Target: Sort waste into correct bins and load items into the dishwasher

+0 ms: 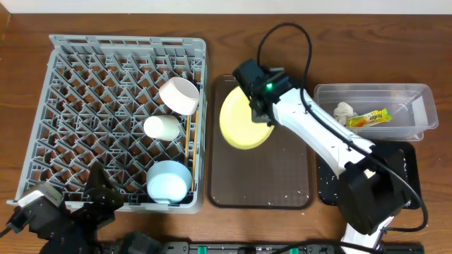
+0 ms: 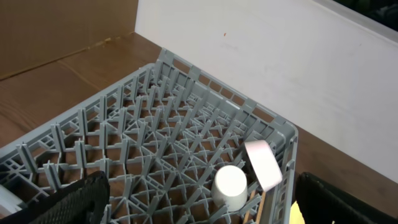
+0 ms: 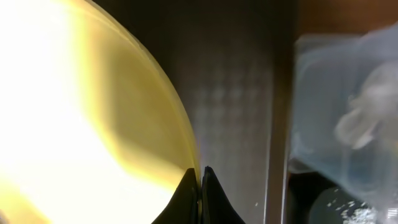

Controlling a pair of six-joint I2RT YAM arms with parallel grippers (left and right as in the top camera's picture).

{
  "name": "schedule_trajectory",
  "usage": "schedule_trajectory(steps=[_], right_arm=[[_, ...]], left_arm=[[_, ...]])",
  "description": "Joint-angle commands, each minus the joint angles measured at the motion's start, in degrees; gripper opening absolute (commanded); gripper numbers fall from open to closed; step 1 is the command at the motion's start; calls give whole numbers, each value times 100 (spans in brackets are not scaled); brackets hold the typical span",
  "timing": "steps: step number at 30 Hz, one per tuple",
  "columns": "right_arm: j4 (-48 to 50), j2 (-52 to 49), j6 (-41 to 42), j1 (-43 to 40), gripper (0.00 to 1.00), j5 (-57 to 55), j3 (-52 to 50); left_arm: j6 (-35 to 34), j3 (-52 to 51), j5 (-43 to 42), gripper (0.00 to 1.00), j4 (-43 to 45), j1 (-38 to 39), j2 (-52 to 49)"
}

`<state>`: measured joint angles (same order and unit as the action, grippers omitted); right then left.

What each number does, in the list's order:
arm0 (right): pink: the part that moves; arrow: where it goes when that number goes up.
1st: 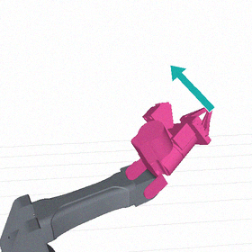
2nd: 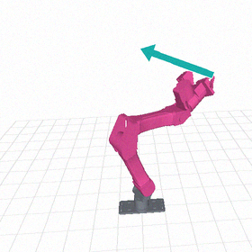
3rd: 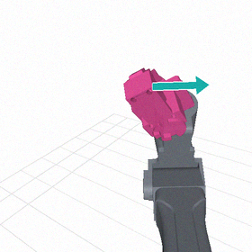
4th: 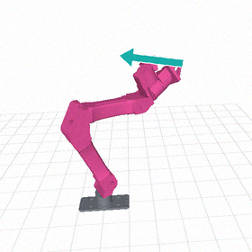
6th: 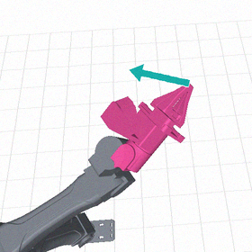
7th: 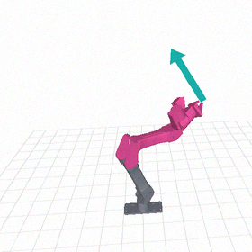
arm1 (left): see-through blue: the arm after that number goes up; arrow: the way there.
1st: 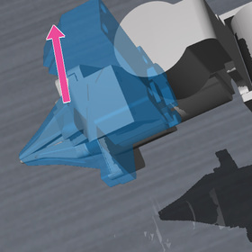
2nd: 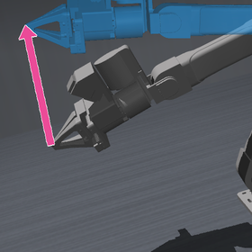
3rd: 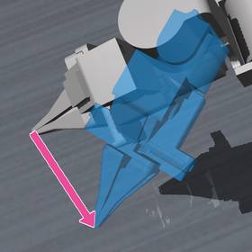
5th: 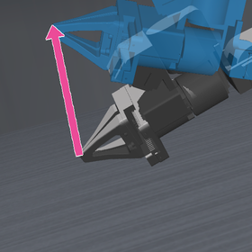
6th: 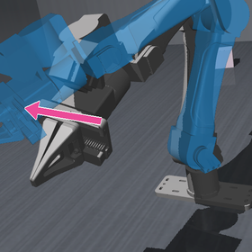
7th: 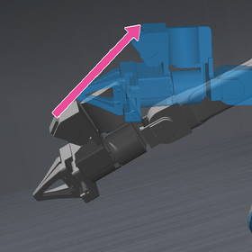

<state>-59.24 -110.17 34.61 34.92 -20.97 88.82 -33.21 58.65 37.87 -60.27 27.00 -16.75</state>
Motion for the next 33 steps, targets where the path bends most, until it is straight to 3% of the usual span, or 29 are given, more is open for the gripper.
schedule_trajectory(steps=[1, 7, 8, 10, 12, 14, 16, 19, 26, 33], right_arm=[[59, 44, -509, -197, 1, 555, -269], [192, 44, -1075, -208, 5, 645, -363], [219, 46, -1165, -219, 19, 643, -350], [245, 46, -1342, -273, 62, 647, -271], [146, 81, -1475, -350, 80, 693, -109], [55, 188, -1784, -442, 84, 1123, 129], [-24, 372, -2131, -560, 98, 1694, 407], [-219, 833, -2319, -835, 99, 1982, 848], [-339, 1860, -2444, -1526, 99, 1209, 990], [-337, 2293, -2441, -1836, 99, 1154, 990]], left_arm=[[-9, 50, 74, 96, -15, -31, 4], [-9, 50, 74, 96, -15, -31, 4], [-9, 50, 74, 96, -15, -31, 4], [-9, 50, 74, 96, -15, -31, 4], [-9, 50, 74, 96, -17, -31, 4], [-9, 50, 74, 96, -15, -31, 4], [-9, 50, 74, 96, -17, -31, 4], [-9, 50, 74, 96, -15, -31, 4], [-15, 50, 70, 96, 164, -31, 4], [-680, 50, -1093, 97, 378, -31, 4]])
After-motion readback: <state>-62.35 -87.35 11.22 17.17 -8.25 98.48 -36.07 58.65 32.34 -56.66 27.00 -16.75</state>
